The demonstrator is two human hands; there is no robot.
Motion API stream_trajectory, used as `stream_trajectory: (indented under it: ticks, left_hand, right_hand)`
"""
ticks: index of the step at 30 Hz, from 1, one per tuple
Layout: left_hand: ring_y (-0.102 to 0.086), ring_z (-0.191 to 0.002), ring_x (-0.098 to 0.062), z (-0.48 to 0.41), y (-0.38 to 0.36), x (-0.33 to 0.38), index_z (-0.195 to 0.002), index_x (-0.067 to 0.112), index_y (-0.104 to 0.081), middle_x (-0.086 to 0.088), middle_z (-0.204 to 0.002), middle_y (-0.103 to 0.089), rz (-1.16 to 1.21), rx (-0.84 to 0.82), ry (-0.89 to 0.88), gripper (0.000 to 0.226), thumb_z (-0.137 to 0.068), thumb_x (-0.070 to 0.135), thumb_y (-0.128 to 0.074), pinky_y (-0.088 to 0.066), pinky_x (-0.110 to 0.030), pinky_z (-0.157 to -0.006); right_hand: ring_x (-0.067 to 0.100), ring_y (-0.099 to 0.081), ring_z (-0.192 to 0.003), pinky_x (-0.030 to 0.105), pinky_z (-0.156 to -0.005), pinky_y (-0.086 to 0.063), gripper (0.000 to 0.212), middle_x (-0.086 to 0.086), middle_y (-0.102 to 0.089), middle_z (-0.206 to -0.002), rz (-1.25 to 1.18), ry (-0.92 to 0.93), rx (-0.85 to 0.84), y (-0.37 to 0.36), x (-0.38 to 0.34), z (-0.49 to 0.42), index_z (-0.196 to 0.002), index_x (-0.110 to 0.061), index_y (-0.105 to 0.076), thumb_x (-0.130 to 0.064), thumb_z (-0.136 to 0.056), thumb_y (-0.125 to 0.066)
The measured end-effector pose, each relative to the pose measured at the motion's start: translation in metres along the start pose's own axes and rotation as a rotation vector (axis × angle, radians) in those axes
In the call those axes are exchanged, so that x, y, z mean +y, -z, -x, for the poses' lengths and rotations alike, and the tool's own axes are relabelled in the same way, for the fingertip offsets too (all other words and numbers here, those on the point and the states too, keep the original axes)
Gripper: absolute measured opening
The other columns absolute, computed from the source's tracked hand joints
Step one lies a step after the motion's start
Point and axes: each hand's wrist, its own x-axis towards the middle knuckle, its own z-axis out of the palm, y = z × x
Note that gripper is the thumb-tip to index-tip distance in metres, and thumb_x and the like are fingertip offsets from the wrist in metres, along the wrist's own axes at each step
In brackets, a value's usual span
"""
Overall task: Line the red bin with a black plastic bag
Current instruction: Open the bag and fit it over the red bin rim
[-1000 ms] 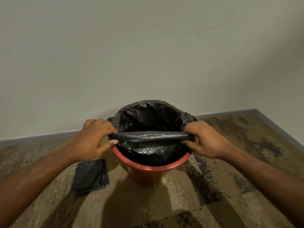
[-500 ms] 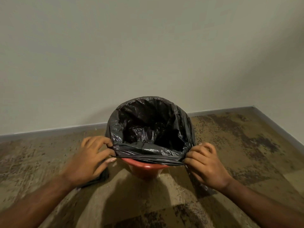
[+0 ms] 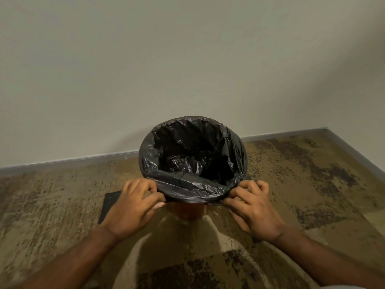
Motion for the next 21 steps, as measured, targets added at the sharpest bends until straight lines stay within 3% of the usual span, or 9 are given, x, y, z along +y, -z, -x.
stream_trajectory:
  ticks: [5, 9, 13, 17, 19, 21]
  left_hand:
    - [-0.044, -0.094, -0.017, 0.0, -0.002, 0.001, -0.099, 0.025, -0.058, -0.001, -0.099, -0.049, -0.02, 0.034, -0.071, 0.014, -0.091, 0.035, -0.053, -0.025, -0.031, -0.086]
    - [-0.046, -0.098, -0.021, 0.01, -0.009, -0.004, -0.098, 0.022, -0.065, -0.005, -0.103, -0.052, -0.101, -0.022, -0.029, 0.021, -0.091, 0.034, -0.049, -0.035, -0.04, -0.084]
    - [-0.049, -0.102, -0.024, 0.008, -0.017, -0.001, -0.098, 0.021, -0.07, -0.01, -0.104, -0.064, -0.155, -0.127, 0.11, 0.032, -0.09, 0.037, -0.044, -0.048, -0.046, -0.082]
    - [-0.063, -0.105, -0.024, 0.001, -0.024, 0.0, -0.104, 0.033, -0.068, -0.005, -0.115, -0.069, -0.082, -0.324, 0.304, 0.038, -0.097, 0.046, -0.033, -0.053, -0.046, -0.087]
    - [-0.056, -0.12, -0.021, -0.006, -0.028, 0.0, -0.119, 0.034, -0.065, 0.001, -0.133, -0.06, 0.117, -0.351, 0.399, 0.036, -0.095, 0.044, -0.04, -0.048, -0.043, -0.099]
    - [-0.051, -0.123, -0.013, -0.007, -0.025, -0.003, -0.129, 0.033, -0.06, 0.008, -0.14, -0.052, 0.293, -0.342, 0.498, 0.036, -0.095, 0.038, -0.049, -0.046, -0.034, -0.1]
  right_hand:
    - [0.019, -0.052, -0.095, 0.04, -0.077, -0.029, 0.019, -0.009, -0.068, -0.092, 0.027, 0.114, 0.035, -0.011, -0.013, -0.001, -0.1, -0.024, -0.077, -0.026, -0.093, -0.059]
    - [0.02, -0.051, -0.092, 0.04, -0.075, -0.034, 0.02, -0.009, -0.069, -0.095, 0.118, 0.134, 0.027, -0.02, -0.011, 0.002, -0.109, -0.024, -0.075, -0.023, -0.095, -0.061]
    - [0.021, -0.057, -0.082, 0.037, -0.067, -0.039, 0.018, -0.006, -0.07, -0.097, 0.118, 0.091, 0.008, -0.027, -0.01, 0.001, -0.104, -0.021, -0.075, -0.018, -0.087, -0.073]
    - [0.013, -0.065, -0.076, 0.032, -0.067, -0.042, 0.016, -0.011, -0.072, -0.094, -0.098, -0.117, -0.223, -0.028, -0.011, 0.0, -0.099, -0.026, -0.073, -0.019, -0.086, -0.067]
    - [0.005, -0.065, -0.07, 0.028, -0.064, -0.048, 0.023, -0.021, -0.072, -0.089, -0.295, -0.41, -0.312, -0.023, -0.007, -0.001, -0.097, -0.035, -0.074, -0.017, -0.091, -0.061]
    - [0.022, -0.066, -0.06, 0.035, -0.054, -0.049, 0.036, -0.015, -0.074, -0.077, -0.609, -0.772, -0.296, -0.014, 0.002, -0.002, -0.088, -0.034, -0.075, -0.003, -0.092, -0.057]
